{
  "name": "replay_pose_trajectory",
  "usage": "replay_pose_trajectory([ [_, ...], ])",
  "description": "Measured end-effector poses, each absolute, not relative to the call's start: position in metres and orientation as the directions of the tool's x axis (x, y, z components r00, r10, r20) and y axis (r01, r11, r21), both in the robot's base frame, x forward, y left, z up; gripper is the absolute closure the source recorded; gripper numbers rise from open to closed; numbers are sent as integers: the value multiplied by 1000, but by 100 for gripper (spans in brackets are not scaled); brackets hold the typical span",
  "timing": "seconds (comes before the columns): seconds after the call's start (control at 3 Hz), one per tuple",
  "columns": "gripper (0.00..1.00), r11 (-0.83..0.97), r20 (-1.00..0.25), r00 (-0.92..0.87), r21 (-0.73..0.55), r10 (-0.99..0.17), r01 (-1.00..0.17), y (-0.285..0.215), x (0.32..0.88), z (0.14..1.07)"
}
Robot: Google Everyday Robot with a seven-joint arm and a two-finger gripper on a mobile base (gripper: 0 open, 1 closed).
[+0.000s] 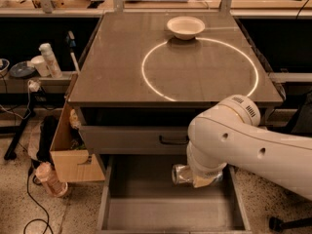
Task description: Place redbull can into middle drawer
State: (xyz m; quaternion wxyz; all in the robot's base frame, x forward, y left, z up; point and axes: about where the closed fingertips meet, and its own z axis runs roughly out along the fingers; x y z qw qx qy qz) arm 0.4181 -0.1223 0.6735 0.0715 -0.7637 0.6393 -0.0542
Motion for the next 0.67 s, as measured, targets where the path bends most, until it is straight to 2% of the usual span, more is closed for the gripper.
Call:
replay_pose_trajectory([
  [0.67, 100, -197, -84, 206, -106, -975, -975, -127, 411, 610],
])
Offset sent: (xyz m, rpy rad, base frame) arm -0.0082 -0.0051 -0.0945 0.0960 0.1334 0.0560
